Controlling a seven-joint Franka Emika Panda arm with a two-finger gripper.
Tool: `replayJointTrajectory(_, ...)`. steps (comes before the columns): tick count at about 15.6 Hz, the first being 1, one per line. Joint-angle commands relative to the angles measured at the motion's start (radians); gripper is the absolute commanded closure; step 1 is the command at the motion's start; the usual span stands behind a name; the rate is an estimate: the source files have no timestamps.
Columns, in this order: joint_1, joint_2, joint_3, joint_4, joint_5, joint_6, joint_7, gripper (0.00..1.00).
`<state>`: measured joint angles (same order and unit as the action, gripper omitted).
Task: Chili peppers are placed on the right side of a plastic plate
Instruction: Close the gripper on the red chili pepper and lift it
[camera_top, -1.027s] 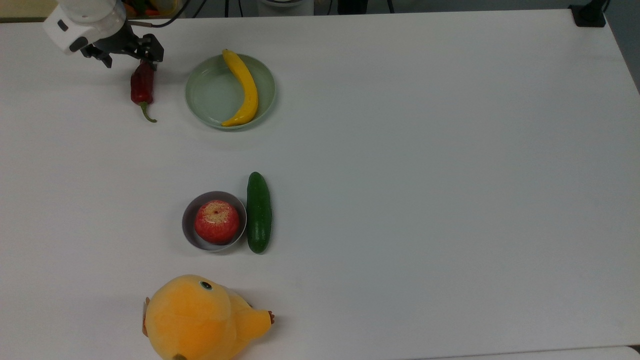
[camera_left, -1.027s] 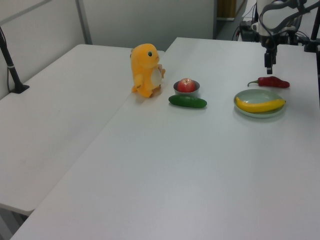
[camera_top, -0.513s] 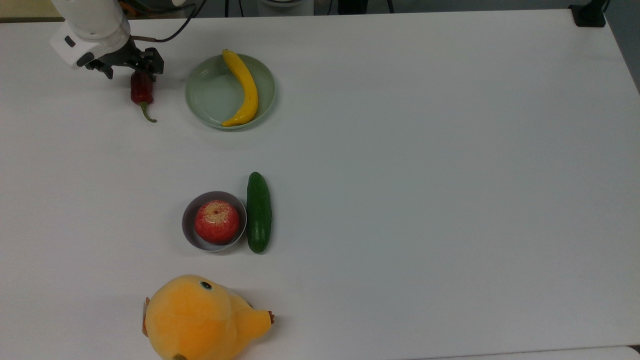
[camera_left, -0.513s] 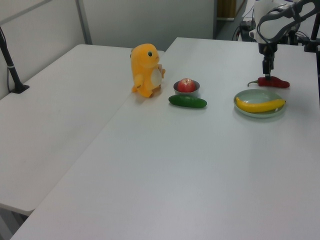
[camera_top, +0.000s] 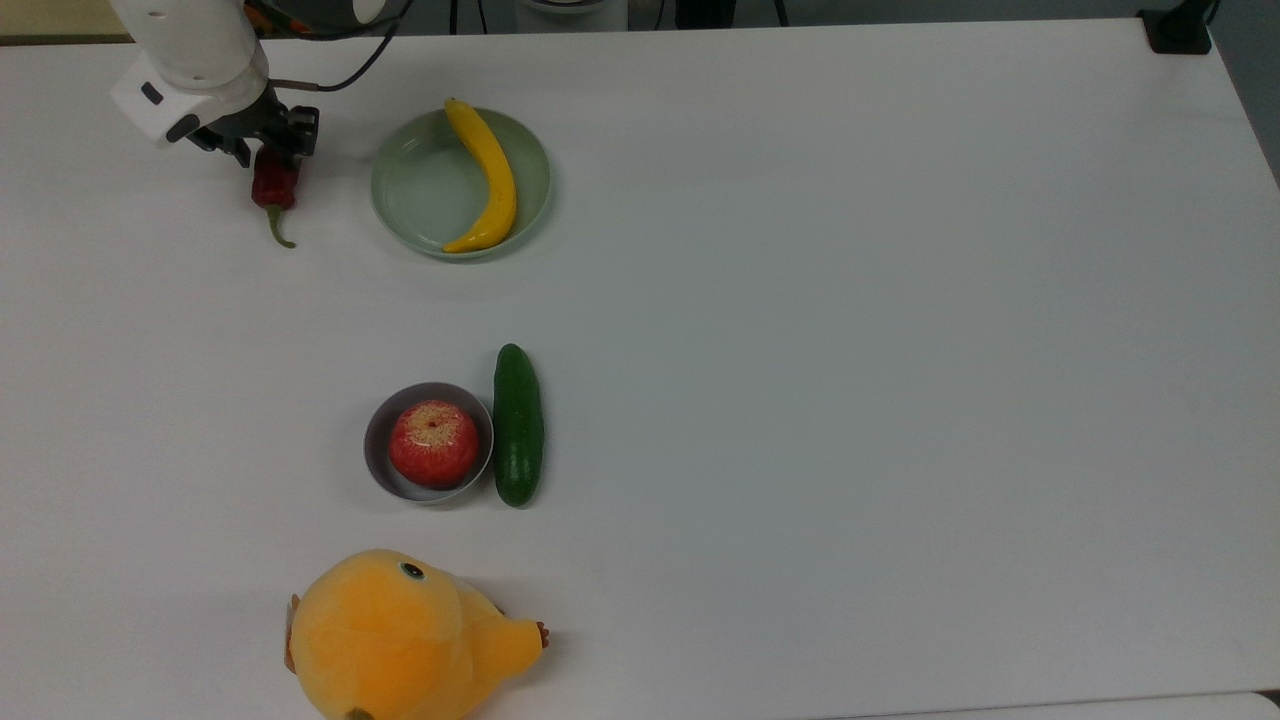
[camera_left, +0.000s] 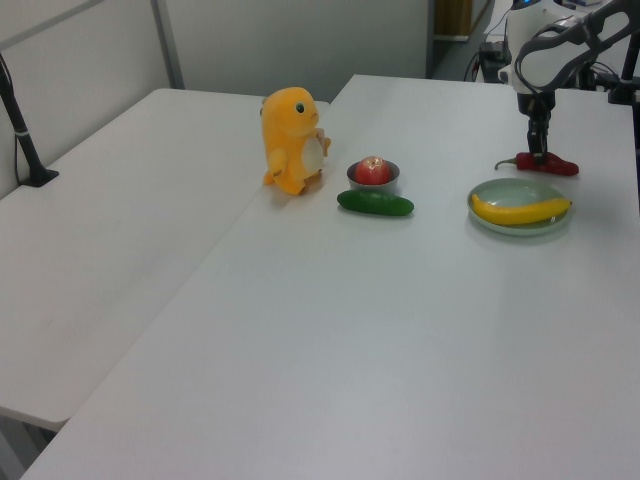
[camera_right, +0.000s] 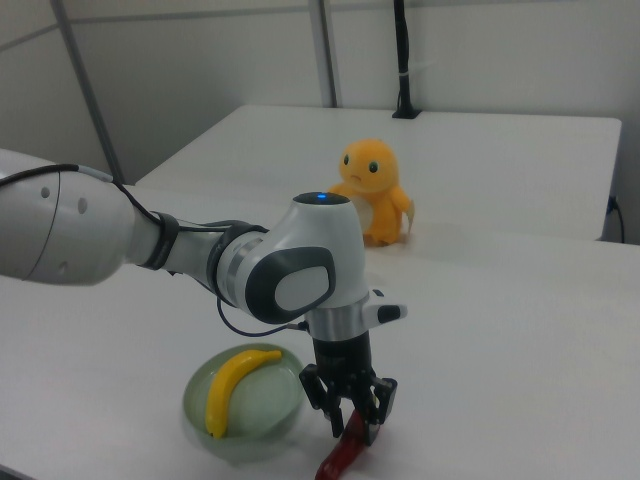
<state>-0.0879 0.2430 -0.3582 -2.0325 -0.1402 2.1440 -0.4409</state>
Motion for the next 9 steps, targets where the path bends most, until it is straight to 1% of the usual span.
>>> replayJointTrajectory(1,0.013,-0.017,-0.005,-0.031,-0.012,0.019,-0.038,0.88)
replayJointTrajectory(2,0.013,-0.021,-0.005,-0.029,-0.010,0.017,-0.036,0.98)
replayJointTrajectory(3,0.014,-0.025,-0.005,-0.028,-0.007,0.014,-0.038,1.00)
replayJointTrajectory(7,0.019,-0.062,0.002,-0.022,0.002,-0.044,-0.041,1.00)
replayJointTrajectory(9,0.037,-0.080,0.008,-0.022,0.004,-0.071,-0.039,1.00)
